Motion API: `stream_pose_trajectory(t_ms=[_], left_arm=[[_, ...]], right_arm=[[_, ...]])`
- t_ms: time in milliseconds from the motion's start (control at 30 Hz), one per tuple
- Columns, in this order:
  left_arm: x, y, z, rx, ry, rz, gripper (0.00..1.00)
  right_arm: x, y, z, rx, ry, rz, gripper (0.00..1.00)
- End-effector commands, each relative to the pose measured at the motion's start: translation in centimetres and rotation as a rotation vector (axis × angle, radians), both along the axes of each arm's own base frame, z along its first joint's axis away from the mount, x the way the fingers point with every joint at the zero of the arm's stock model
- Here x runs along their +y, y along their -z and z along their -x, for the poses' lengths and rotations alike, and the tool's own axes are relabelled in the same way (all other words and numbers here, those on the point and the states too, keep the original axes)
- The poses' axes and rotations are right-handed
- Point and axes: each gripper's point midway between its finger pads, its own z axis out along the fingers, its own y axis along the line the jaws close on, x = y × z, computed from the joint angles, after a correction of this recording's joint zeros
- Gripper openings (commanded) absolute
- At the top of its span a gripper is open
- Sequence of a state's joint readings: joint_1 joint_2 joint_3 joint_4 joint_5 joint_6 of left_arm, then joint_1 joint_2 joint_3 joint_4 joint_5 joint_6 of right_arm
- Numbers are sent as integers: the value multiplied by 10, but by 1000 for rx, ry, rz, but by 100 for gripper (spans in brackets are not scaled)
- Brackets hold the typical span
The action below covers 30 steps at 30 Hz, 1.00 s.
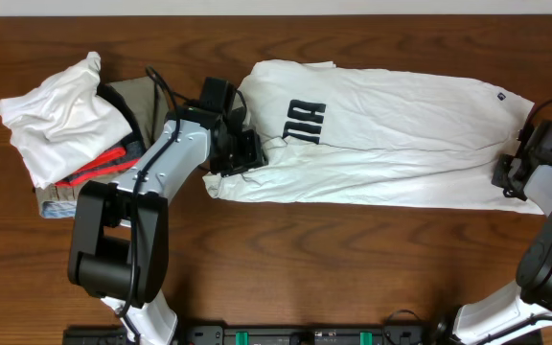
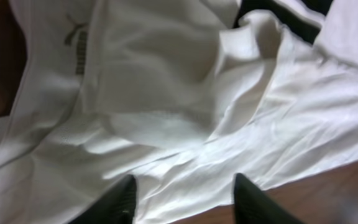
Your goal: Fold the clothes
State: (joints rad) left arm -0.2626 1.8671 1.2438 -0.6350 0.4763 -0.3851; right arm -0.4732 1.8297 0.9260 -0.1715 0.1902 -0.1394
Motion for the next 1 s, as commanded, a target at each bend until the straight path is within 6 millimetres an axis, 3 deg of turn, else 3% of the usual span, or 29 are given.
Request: stream_pose_trajectory(t_ms=[0, 133, 367, 600, 900, 967], left_arm=[[2, -3, -5, 28, -114, 6, 59], [12, 4, -12, 18, -182, -53, 61], [3, 11, -22, -11, -186, -41, 61], [-3, 32, -19, 37, -218, -58, 61], [-11, 24, -46, -73, -220, -10, 60], [-13, 21, -51, -97, -220, 0, 54]], right_arm=[[14, 19, 13, 55, -25, -69, 13], [14, 20, 14, 59, -26, -71, 13], [17, 20, 12, 51, -34, -86, 13], [17, 20, 12, 49, -34, -87, 13], [17, 20, 11, 46, -35, -86, 13], [17, 20, 12, 47, -35, -86, 13]])
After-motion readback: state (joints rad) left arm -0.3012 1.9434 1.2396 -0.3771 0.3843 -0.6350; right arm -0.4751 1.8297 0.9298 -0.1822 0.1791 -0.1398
